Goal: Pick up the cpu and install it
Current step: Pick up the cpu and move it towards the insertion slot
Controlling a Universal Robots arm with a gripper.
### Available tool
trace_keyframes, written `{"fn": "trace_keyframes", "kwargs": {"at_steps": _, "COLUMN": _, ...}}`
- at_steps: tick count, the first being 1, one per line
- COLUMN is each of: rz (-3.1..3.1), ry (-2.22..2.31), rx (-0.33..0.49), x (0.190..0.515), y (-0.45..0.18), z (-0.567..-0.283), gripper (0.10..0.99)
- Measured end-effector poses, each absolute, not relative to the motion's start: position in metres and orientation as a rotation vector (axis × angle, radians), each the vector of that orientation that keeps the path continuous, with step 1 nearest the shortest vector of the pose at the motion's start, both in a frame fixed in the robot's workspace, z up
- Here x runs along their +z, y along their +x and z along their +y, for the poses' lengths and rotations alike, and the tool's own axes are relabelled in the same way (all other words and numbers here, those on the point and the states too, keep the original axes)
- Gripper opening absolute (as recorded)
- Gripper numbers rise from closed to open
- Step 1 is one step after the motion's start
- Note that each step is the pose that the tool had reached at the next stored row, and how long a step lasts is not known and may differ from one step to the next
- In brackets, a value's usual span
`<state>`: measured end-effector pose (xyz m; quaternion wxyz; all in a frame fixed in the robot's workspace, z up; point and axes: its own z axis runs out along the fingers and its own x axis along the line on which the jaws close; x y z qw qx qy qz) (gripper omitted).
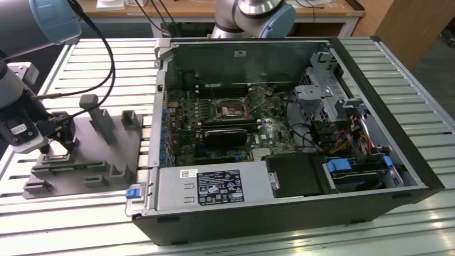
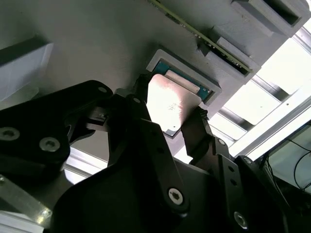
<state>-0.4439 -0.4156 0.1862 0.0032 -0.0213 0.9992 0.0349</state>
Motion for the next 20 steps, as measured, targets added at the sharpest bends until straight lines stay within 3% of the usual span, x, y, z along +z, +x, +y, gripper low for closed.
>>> {"fn": "trace_keyframes", "kwargs": {"at_steps": 20, "rz": 3.131, "ry": -0.067, "rx": 0.111, "x": 0.202, "y": -0.444, "z": -0.416, "gripper": 0.529}}
